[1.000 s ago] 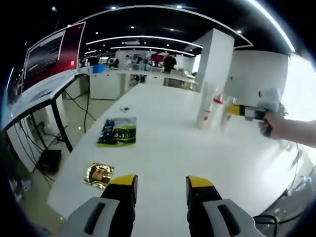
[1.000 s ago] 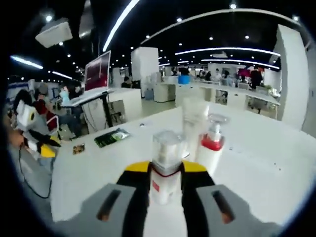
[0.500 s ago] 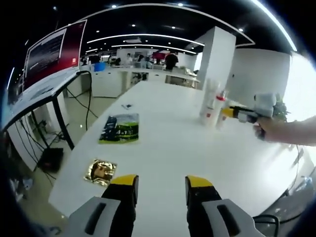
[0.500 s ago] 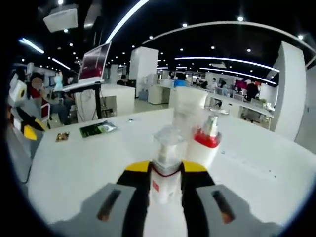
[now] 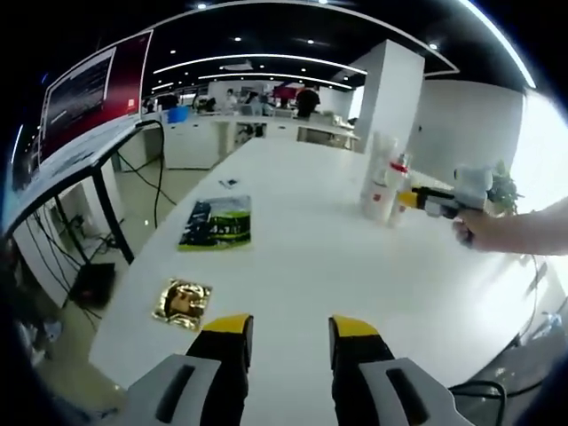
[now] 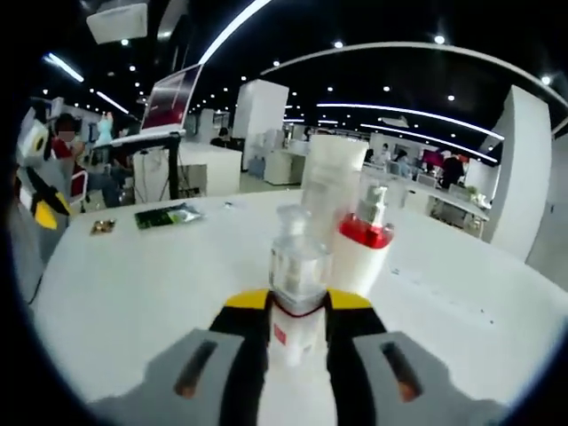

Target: Arrange the skincare products in the storage area until every visible bottle or jar stands upright without overlapping.

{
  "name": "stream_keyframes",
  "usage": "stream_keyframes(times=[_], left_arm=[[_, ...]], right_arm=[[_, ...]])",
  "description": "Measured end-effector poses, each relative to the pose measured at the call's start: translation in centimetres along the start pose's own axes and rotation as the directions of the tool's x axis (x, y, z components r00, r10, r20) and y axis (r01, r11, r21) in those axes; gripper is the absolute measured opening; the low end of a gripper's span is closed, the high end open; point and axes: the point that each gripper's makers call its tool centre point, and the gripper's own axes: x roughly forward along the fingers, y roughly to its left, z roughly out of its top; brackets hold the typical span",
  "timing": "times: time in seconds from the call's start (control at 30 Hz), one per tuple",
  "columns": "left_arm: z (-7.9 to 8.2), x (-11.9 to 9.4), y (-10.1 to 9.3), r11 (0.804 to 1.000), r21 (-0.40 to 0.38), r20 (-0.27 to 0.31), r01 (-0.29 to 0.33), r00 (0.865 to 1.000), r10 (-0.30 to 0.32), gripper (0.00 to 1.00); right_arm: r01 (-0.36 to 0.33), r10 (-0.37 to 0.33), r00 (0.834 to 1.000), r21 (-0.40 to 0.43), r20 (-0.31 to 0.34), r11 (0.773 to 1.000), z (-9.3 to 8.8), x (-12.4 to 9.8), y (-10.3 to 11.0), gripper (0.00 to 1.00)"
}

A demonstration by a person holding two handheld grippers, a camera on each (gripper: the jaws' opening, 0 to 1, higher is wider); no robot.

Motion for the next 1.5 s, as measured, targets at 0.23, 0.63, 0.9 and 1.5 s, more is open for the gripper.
stream_keyframes(times=[0.23, 0.63, 0.9, 1.5], left_arm=[[0.0, 0.0, 0.1, 1.0, 0.001, 0.003, -0.004, 1.0, 0.004, 0.35], [-0.1, 0.0, 0.3, 1.0, 0.007, -0.005, -0.013, 1.0, 0.013, 0.34], [-0.3, 0.1, 0.3, 1.0, 0.017, -0.015, -0.015, 1.0, 0.015, 0.33], [-0.6, 0.1, 0.4, 1.0, 0.019, -0.035, -0.017, 0.999, 0.018, 0.31]], right_arm=[[0.042, -0.043, 0.999, 0.056, 0.009, 0.998, -0.2, 0.0, -1.1, 0.24], [0.021, -0.016, 0.998, 0.072, -0.066, 0.997, -2.2, 0.0, -0.6, 0.3], [0.05, -0.021, 0.988, 0.181, -0.156, 0.982, -4.5, -0.5, -0.5, 0.32], [0.048, -0.002, 0.98, 0.225, -0.198, 0.973, -4.5, 0.0, -0.7, 0.19]])
